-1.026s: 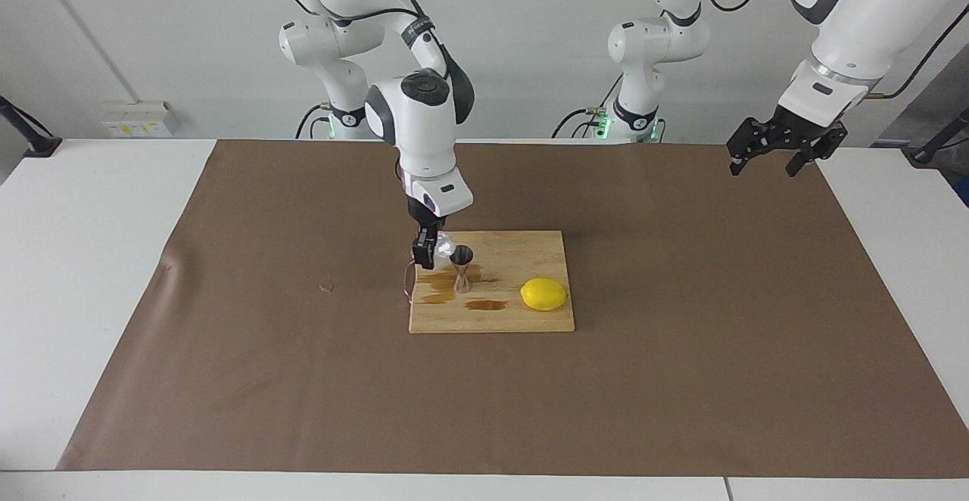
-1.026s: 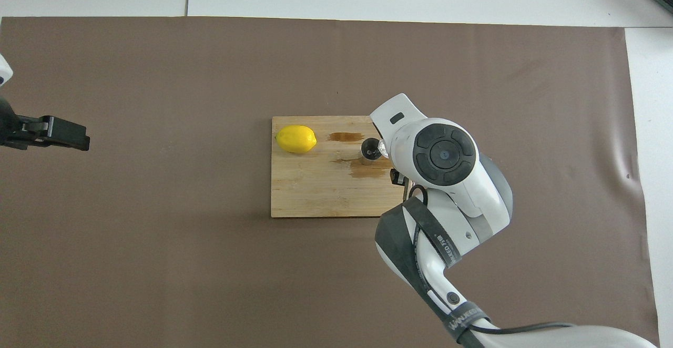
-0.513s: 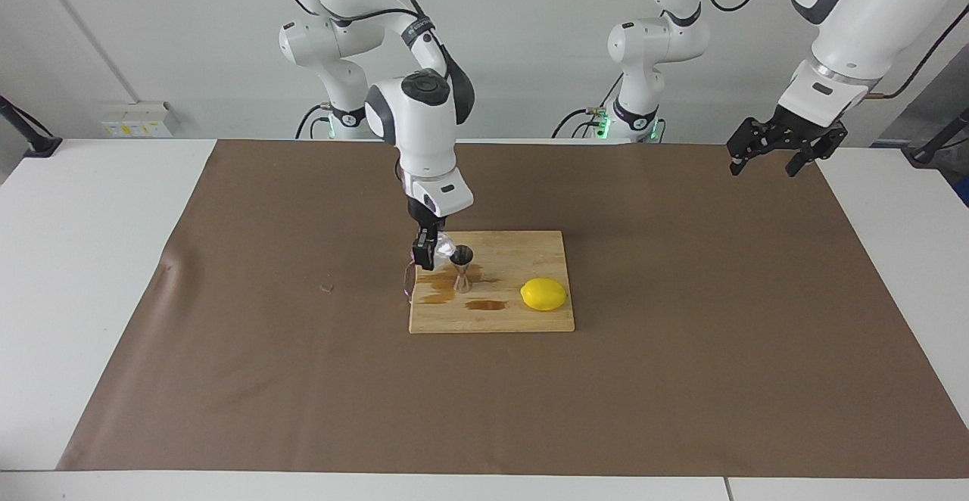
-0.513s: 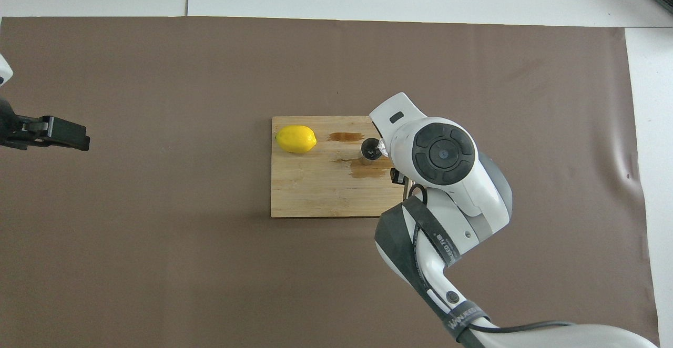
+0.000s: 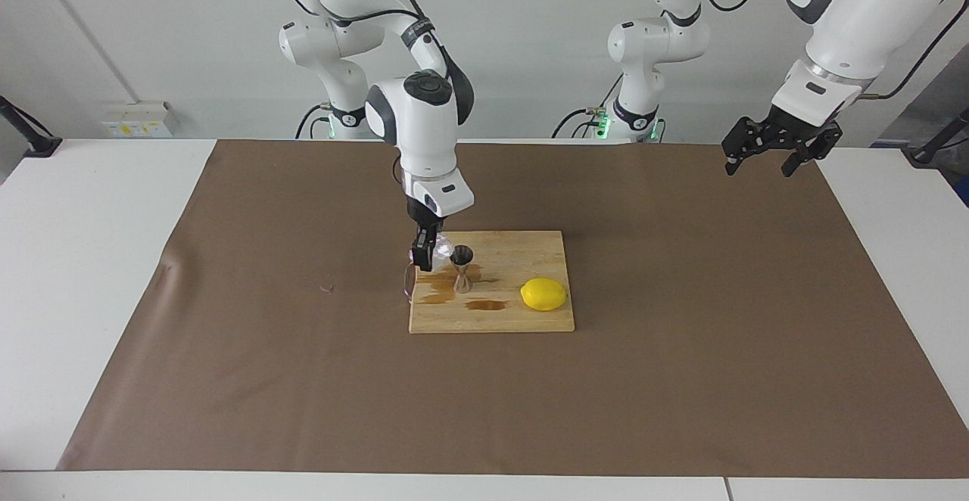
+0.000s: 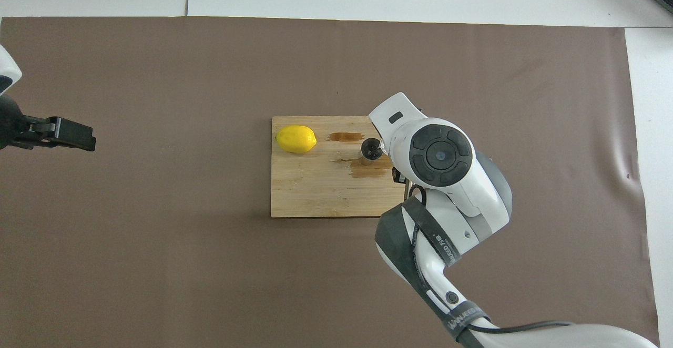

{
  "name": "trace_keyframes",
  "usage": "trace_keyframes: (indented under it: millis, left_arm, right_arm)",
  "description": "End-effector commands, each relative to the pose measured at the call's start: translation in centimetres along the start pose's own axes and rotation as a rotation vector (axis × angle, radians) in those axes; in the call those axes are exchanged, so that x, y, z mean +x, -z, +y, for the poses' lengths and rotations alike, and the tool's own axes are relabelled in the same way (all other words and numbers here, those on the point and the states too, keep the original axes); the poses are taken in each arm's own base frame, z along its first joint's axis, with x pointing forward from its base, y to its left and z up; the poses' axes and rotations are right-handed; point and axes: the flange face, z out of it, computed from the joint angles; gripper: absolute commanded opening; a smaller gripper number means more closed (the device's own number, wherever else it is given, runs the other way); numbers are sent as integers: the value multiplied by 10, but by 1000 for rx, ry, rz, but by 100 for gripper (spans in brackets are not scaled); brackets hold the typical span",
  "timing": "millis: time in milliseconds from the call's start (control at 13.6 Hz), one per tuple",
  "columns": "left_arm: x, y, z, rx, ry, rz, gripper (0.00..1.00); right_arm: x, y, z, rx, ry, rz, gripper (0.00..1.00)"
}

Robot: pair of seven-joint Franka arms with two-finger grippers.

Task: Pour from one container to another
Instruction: 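Tilt the white cup over the silver cup with the right gripper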

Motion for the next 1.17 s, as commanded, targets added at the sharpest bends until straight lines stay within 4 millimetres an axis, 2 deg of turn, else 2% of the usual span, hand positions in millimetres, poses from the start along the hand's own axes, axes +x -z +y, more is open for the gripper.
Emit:
trace_keyframes:
  millis: [0, 220, 660, 1099]
  left_arm:
    - [-7, 2, -5, 3, 3, 2, 100]
    - [-6, 2, 1, 3, -5, 2, 100]
    - [-5, 3, 0, -72, 6, 11, 100]
    - [-7, 2, 0, -56, 2, -7, 100]
  right_arm:
    - [11, 2, -2, -25, 20, -26, 42]
    - [12, 4, -2, -35, 34, -39, 42]
    - [13, 8, 0, -50, 46, -49, 42]
    - [12, 7, 1, -50, 46, -52, 42]
